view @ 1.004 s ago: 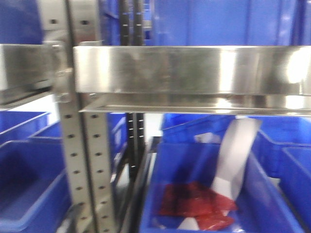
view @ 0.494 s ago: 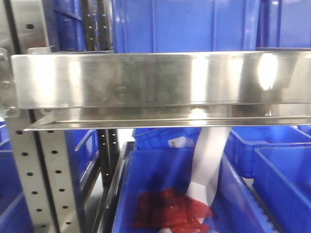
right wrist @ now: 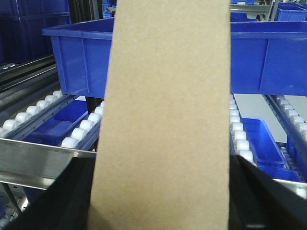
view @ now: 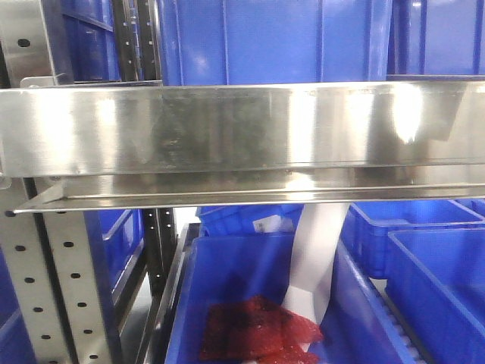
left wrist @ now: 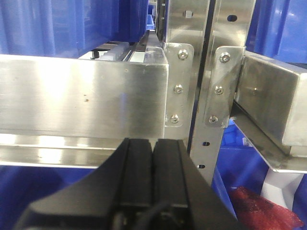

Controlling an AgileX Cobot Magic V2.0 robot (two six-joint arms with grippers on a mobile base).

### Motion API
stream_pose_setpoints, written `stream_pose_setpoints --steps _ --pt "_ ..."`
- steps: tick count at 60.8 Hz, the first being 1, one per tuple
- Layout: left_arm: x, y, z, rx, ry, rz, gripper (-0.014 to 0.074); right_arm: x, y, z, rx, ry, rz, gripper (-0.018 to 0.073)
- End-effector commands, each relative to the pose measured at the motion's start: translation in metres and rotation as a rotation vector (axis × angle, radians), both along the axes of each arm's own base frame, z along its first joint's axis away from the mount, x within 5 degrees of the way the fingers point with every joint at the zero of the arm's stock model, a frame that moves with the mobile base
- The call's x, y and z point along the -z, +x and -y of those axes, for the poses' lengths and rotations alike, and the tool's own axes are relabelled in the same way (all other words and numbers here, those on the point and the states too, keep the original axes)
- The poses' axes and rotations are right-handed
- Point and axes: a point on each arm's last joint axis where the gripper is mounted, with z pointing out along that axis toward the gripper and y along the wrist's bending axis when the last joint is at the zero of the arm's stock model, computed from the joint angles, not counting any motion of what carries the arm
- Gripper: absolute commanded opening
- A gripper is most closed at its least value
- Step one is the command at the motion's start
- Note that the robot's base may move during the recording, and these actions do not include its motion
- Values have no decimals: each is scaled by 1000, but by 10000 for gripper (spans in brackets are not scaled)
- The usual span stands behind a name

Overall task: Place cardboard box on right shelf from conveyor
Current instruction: 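Turn the base to face the shelf, holding the box in the right gripper, then lower the held box onto the shelf beside the blue bin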

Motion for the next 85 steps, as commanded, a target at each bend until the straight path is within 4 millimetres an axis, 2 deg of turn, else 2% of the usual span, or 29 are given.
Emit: stream_pose_setpoints --steps 1,40,51,59,65,75,85 --pt "-6 -1 -1 -8 -7 93 -116 -16 1 0 3 12 107 216" --pt "-6 -1 -1 -8 -7 93 -116 -16 1 0 2 13 105 216" --pt "-6 -1 -1 -8 -7 93 -116 -22 6 -2 -3 22 141 216" --pt "-6 -1 -1 -8 -7 93 -116 -36 25 -8 -11 -7 162 216" --pt "-6 -1 -1 -8 -7 93 -116 -50 47 -15 -33 -101 160 216" --pt "-6 -1 -1 -8 -7 93 -116 -70 89 -32 -133 -371 165 216" --pt "-6 -1 -1 -8 -7 93 -116 -74 135 -54 -281 -722 198 216"
